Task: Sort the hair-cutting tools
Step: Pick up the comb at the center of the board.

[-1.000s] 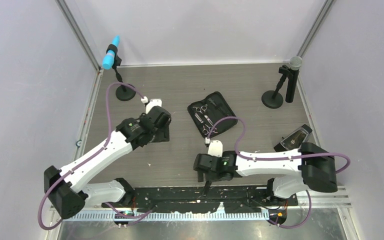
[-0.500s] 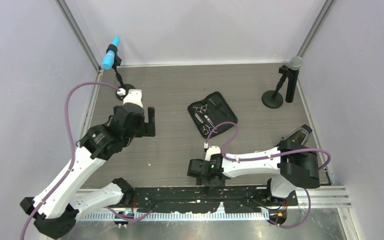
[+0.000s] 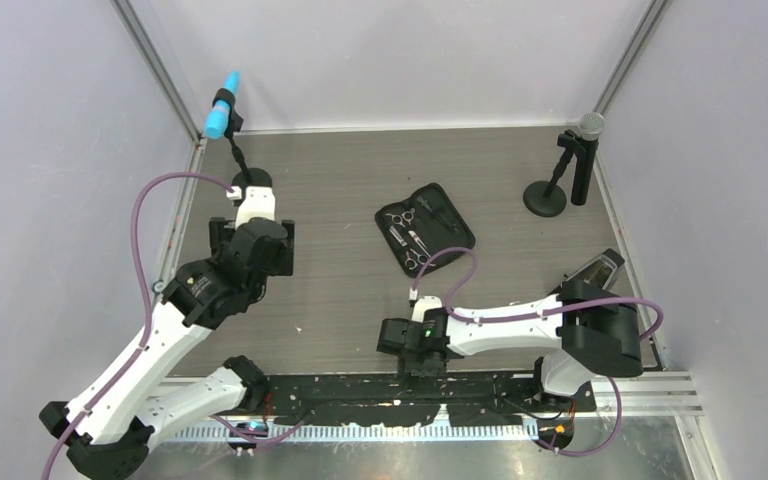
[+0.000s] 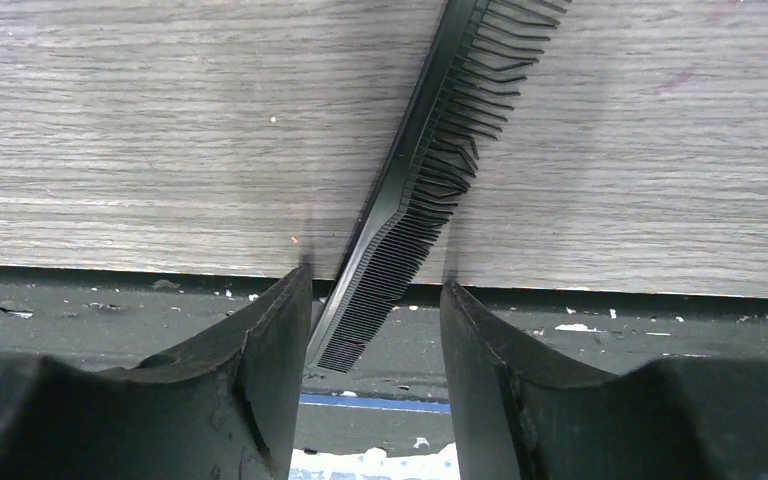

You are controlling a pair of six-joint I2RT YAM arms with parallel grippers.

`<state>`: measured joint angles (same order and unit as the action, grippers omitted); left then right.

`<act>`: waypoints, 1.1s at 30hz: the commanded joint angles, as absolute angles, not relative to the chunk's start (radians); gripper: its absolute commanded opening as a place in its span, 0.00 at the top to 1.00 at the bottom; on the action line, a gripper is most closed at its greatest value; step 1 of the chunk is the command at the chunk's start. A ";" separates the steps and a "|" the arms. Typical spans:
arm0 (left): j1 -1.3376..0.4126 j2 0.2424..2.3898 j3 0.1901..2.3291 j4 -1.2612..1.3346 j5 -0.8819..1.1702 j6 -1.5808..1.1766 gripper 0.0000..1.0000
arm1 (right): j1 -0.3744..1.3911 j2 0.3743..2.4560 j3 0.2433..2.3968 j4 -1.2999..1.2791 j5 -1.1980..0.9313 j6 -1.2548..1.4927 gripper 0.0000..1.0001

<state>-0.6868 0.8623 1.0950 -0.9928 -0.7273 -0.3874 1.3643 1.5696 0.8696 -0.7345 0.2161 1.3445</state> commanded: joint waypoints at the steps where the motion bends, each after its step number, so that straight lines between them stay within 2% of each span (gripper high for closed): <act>1: -0.684 0.857 1.095 -0.973 -0.782 -0.380 0.09 | 1.364 1.553 0.828 -0.728 0.164 1.332 0.48; 10: -0.676 0.861 1.088 -0.970 -0.790 -0.376 0.09 | 1.355 1.613 0.860 -0.721 0.155 1.280 0.51; 22: -0.666 0.861 1.080 -0.963 -0.780 -0.368 0.09 | 1.351 1.607 0.886 -0.770 0.227 1.255 0.85; 28: -0.664 0.859 1.078 -0.960 -0.781 -0.367 0.10 | 1.349 1.582 0.952 -0.841 0.318 1.192 0.94; 33: -0.663 0.858 1.076 -0.959 -0.776 -0.366 0.10 | 1.345 1.547 0.974 -0.862 0.349 1.158 0.95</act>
